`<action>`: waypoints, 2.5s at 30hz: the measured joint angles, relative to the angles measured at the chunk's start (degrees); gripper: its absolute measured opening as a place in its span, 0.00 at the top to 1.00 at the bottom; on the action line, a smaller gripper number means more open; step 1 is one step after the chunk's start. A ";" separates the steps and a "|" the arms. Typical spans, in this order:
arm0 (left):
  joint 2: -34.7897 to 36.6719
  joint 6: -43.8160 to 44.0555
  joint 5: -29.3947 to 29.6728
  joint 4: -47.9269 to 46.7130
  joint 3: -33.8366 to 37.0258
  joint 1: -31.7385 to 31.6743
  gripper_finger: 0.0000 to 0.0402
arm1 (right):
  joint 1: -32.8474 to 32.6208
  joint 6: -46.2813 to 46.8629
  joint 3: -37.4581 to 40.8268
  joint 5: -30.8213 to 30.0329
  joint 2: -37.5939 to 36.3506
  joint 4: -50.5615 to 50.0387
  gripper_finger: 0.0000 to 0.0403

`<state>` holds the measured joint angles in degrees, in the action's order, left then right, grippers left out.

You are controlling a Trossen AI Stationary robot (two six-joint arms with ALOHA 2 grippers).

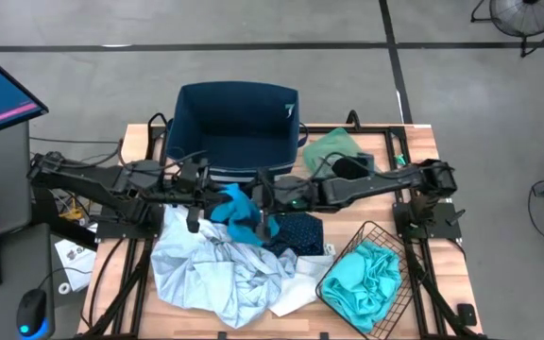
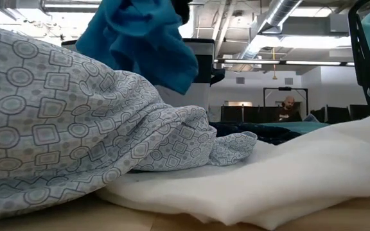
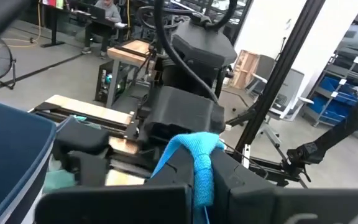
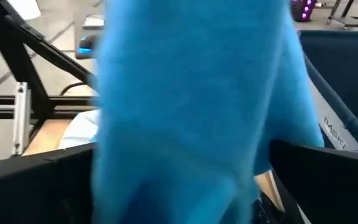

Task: Pick & Place Cloths
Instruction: Put the blue shorts into the black wire basket

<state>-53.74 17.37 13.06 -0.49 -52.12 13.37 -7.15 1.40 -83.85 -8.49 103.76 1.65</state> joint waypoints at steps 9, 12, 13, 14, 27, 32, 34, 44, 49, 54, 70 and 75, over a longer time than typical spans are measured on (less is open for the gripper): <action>0.00 0.02 -0.02 0.72 0.00 0.21 1.00 | -0.05 -0.80 -9.69 -6.14 1.46 -15.04 0.54; -0.02 0.02 0.00 0.74 0.00 0.21 1.00 | 0.78 1.30 -9.53 -4.25 1.47 -18.28 0.89; -0.02 0.01 0.00 0.74 0.00 0.21 1.00 | 1.03 2.13 -9.49 -3.55 1.32 -18.59 0.94; -0.02 -0.17 0.00 0.90 0.00 0.21 1.00 | 1.06 3.20 -9.51 -3.58 1.14 -18.11 0.95; 0.02 -6.41 -4.75 -1.05 0.00 0.21 0.73 | 1.18 9.12 -9.62 -7.09 -17.47 -36.41 0.99; 0.00 -6.43 -4.34 -2.17 0.00 0.24 0.54 | -3.33 21.88 -9.61 -6.89 -26.59 -50.36 1.00; 0.00 -6.43 -3.44 -2.20 0.00 0.20 0.49 | -6.94 29.77 -9.60 -6.76 -29.04 -56.03 1.00; 0.00 -6.43 -0.88 -2.27 0.00 -1.47 0.42 | -31.00 72.17 -9.53 -13.86 -28.41 -80.90 1.00; 0.01 -6.43 -0.90 -2.27 0.00 -1.47 0.44 | -39.14 87.58 -8.39 -12.31 -24.37 -91.39 1.00; 0.00 -6.43 -0.89 -2.27 0.00 -1.47 0.45 | -41.42 95.50 -2.67 -11.98 -22.83 -91.77 1.00; 0.02 -6.40 -0.90 -2.27 0.00 -1.45 0.46 | -49.03 110.17 20.60 6.74 -16.37 -67.43 1.00; 0.02 -6.40 -0.90 -2.31 0.00 -1.45 0.46 | -49.62 111.12 23.75 10.21 -13.42 -57.55 1.00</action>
<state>-53.71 10.96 12.16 -2.80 -52.12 11.92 -56.77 112.52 -60.10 1.73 90.34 -55.91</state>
